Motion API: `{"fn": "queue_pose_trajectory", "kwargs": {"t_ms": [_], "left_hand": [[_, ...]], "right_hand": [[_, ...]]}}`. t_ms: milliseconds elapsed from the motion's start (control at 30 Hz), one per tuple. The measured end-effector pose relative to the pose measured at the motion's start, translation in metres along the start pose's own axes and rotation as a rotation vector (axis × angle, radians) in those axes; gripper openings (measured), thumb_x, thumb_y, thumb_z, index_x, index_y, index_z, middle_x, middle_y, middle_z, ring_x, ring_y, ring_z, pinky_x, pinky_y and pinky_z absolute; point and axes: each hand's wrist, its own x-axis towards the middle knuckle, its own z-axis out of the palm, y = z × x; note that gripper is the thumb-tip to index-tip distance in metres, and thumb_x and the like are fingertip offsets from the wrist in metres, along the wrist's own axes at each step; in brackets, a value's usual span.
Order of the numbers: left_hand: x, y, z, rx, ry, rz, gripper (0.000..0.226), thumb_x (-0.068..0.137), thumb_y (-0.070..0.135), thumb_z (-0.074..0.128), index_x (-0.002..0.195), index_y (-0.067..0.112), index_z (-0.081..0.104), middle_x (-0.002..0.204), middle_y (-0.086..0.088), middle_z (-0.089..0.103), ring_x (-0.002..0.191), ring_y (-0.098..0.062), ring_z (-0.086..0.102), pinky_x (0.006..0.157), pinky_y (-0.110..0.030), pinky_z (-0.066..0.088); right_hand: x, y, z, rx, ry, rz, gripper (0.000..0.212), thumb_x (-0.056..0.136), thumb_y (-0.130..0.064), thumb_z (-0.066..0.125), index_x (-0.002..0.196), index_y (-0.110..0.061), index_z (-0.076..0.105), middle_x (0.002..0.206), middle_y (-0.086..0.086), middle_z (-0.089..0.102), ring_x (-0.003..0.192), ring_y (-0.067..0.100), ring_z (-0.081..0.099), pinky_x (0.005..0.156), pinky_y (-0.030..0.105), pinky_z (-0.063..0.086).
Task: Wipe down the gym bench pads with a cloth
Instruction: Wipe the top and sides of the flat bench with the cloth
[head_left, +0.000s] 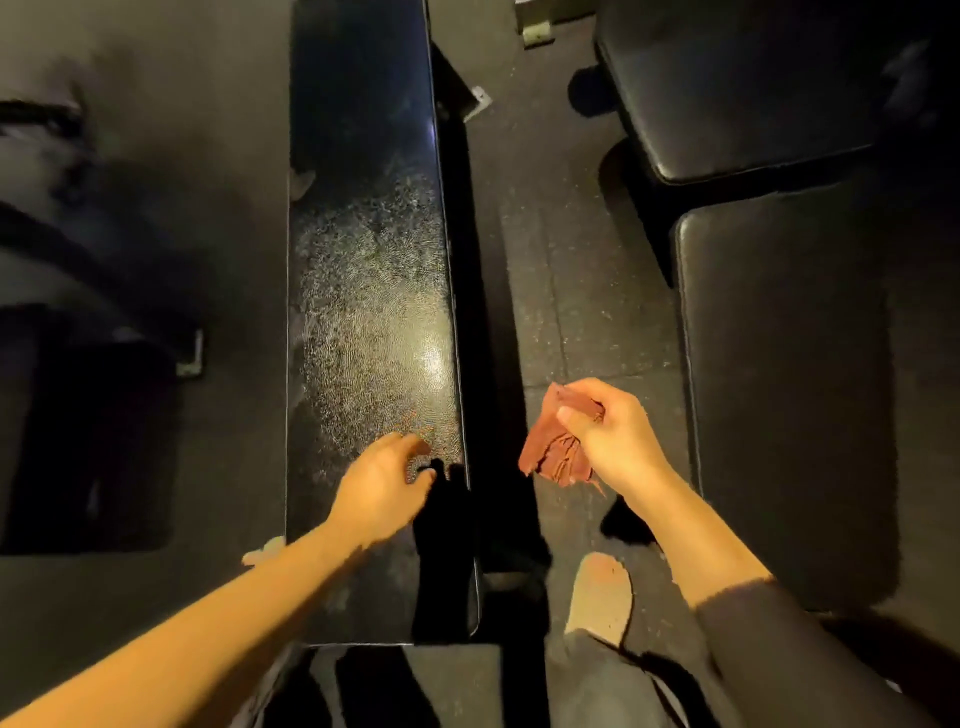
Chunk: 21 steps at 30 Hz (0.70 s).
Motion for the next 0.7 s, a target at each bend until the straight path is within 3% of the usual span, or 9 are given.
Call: {"fn": "queue_pose_trajectory", "kwargs": {"t_ms": [133, 300, 400, 500, 600, 700], "left_hand": [[-0.003, -0.026, 0.048, 0.051, 0.062, -0.082, 0.038, 0.094, 0.038, 0.061, 0.124, 0.014, 0.062, 0.112, -0.005, 0.059, 0.111, -0.031, 0.057, 0.091, -0.042, 0.047], [0.000, -0.053, 0.112, 0.131, 0.305, -0.075, 0.063, 0.100, 0.048, 0.046, 0.147, 0.007, 0.047, 0.150, -0.011, 0.049, 0.139, -0.031, 0.044, 0.115, -0.051, 0.036], [0.001, -0.070, 0.143, 0.230, 0.360, -0.037, 0.064, 0.106, 0.045, 0.033, 0.159, 0.008, 0.030, 0.165, -0.011, 0.029, 0.153, -0.029, 0.024, 0.124, -0.051, 0.021], [0.007, -0.085, 0.157, 0.230, 0.422, 0.030, 0.062, 0.106, 0.038, 0.034, 0.160, 0.010, 0.026, 0.167, -0.010, 0.024, 0.156, -0.027, 0.019, 0.126, -0.051, 0.016], [0.006, -0.089, 0.159, 0.231, 0.443, 0.048, 0.063, 0.105, 0.037, 0.035, 0.160, 0.010, 0.026, 0.167, -0.010, 0.025, 0.156, -0.027, 0.019, 0.125, -0.052, 0.018], [0.006, -0.092, 0.160, 0.247, 0.452, 0.056, 0.062, 0.105, 0.038, 0.033, 0.161, 0.011, 0.025, 0.167, -0.009, 0.024, 0.156, -0.026, 0.018, 0.126, -0.050, 0.017]], "right_hand": [[0.026, 0.029, 0.038, -0.068, -0.107, 0.005, 0.019, 0.098, -0.006, 0.060, 0.112, -0.016, 0.069, 0.103, -0.001, 0.068, 0.097, 0.018, 0.065, 0.080, 0.028, 0.047], [0.064, 0.067, 0.088, -0.114, -0.133, -0.040, 0.015, 0.096, -0.006, 0.062, 0.103, -0.019, 0.062, 0.097, -0.008, 0.063, 0.086, 0.010, 0.060, 0.066, 0.013, 0.039], [0.088, 0.080, 0.110, -0.128, -0.172, -0.094, 0.020, 0.094, -0.002, 0.062, 0.097, -0.021, 0.064, 0.092, -0.013, 0.066, 0.082, -0.002, 0.061, 0.072, 0.020, 0.043], [0.100, 0.091, 0.129, -0.057, -0.144, -0.151, 0.023, 0.091, 0.005, 0.061, 0.097, -0.016, 0.067, 0.090, -0.017, 0.068, 0.086, -0.010, 0.064, 0.082, 0.014, 0.046], [0.077, 0.099, 0.140, 0.018, -0.058, -0.121, 0.020, 0.093, 0.007, 0.060, 0.102, -0.009, 0.067, 0.089, -0.016, 0.068, 0.079, -0.019, 0.061, 0.074, 0.003, 0.045], [0.028, 0.129, 0.148, 0.039, -0.075, -0.056, 0.021, 0.093, 0.011, 0.057, 0.099, -0.006, 0.066, 0.093, -0.007, 0.071, 0.082, -0.017, 0.063, 0.074, 0.003, 0.045]]}}
